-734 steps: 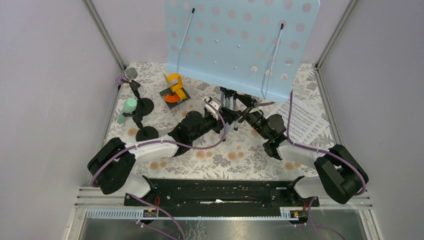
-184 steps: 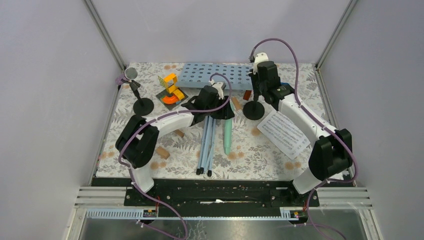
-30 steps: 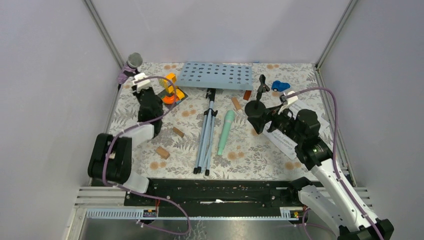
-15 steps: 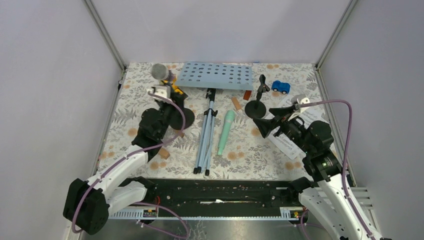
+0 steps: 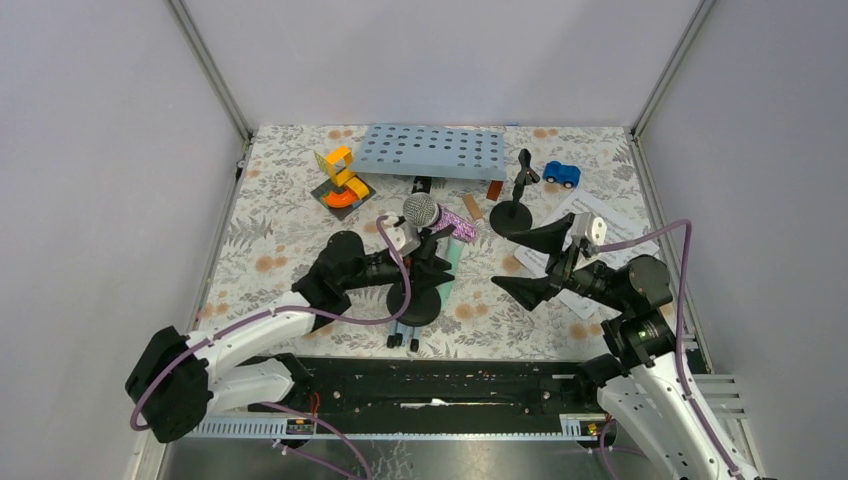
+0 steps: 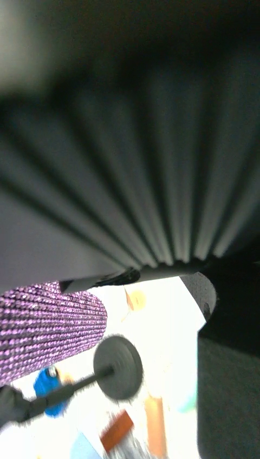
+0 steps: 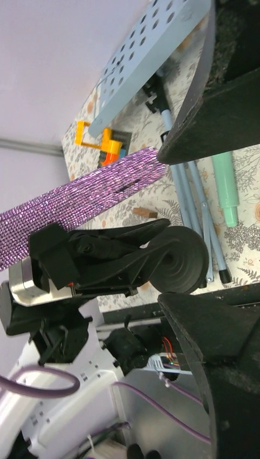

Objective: Pack up the instrument practice props

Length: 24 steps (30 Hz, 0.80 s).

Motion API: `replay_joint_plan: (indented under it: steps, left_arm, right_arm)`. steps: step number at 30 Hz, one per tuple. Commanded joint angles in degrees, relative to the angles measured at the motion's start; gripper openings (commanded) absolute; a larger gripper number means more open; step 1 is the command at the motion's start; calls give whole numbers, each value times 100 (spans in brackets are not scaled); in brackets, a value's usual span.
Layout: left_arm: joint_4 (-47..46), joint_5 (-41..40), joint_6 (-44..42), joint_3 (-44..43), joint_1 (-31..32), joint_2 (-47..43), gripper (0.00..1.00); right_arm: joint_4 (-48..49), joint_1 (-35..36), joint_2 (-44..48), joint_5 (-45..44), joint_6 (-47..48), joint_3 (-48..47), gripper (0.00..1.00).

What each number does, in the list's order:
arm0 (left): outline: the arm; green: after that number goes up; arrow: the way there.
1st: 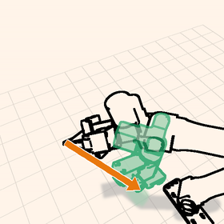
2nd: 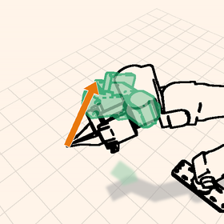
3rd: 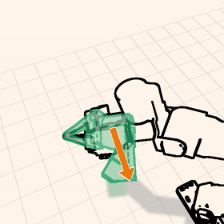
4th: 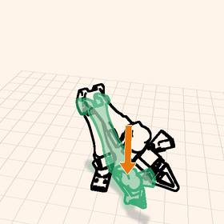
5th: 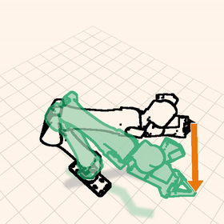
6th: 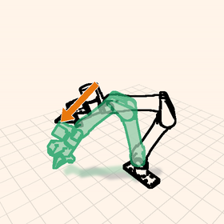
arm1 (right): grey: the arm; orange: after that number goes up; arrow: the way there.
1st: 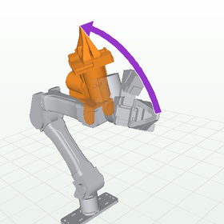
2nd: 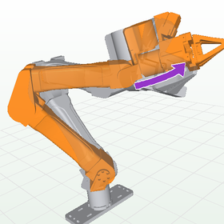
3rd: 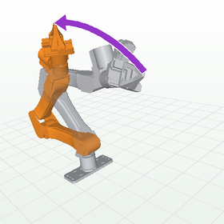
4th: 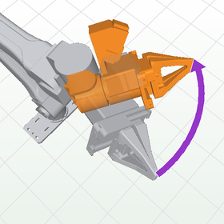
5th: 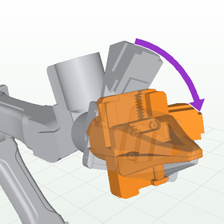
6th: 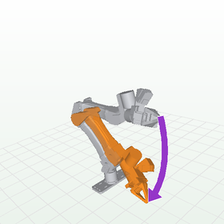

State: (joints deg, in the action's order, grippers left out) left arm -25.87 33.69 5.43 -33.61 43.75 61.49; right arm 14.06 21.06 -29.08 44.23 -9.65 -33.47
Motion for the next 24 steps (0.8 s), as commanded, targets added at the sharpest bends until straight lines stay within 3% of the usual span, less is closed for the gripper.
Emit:
replay_joint_plan:
  steps: [1,5,9,16,24]
  left_arm:
    - [-1785,1437,525,-168,156,177,0]
    - [-2097,1985,749,-235,377,520,0]
    - [-2150,2097,716,-258,599,679,0]
    - [-2011,2386,530,-337,793,890,0]
    - [-1507,2572,139,-630,901,1210,0]
  right_arm:
    - [681,12,-193,1015,539,-206,94]
    - [330,9,-296,1621,1558,-425,97]
    - [-37,12,-494,1751,2002,-727,99]
    - [-589,11,-981,2178,2244,-1283,100]
    - [-651,139,-1467,2684,1654,-1397,99]
